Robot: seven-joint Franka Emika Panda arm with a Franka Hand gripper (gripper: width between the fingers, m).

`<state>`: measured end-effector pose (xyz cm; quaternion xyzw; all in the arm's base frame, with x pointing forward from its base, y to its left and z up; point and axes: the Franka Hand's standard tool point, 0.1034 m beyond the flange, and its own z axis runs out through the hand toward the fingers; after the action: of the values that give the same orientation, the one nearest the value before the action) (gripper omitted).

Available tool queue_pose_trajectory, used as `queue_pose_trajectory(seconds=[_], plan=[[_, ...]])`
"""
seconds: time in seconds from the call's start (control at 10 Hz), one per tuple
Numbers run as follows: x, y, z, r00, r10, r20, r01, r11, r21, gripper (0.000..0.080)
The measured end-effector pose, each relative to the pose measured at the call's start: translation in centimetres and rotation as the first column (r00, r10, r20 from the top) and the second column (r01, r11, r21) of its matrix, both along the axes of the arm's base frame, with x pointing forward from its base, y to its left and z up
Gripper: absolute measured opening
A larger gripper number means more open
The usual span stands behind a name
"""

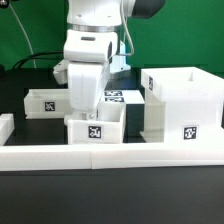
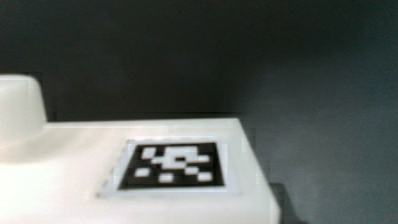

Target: Assemble drawer

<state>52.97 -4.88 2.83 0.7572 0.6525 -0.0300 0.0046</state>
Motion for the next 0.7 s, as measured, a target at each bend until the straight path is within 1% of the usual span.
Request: queue_pose_trajectory(seconds=[0.2,0.5,0.7], plan=[[-0.11,-0.4,-0.04,0.993,0.121,-0.008,-0.121,0.993,-0.003,0.0042],[-0.11,-0.38,-0.05,0.993,0.114,-0.008,-0.115,0.993,-0.003,0.0042],[0.0,0.5,-0.16,0.994,0.113,-0.012,-0.113,0.994,0.004,0.0042]])
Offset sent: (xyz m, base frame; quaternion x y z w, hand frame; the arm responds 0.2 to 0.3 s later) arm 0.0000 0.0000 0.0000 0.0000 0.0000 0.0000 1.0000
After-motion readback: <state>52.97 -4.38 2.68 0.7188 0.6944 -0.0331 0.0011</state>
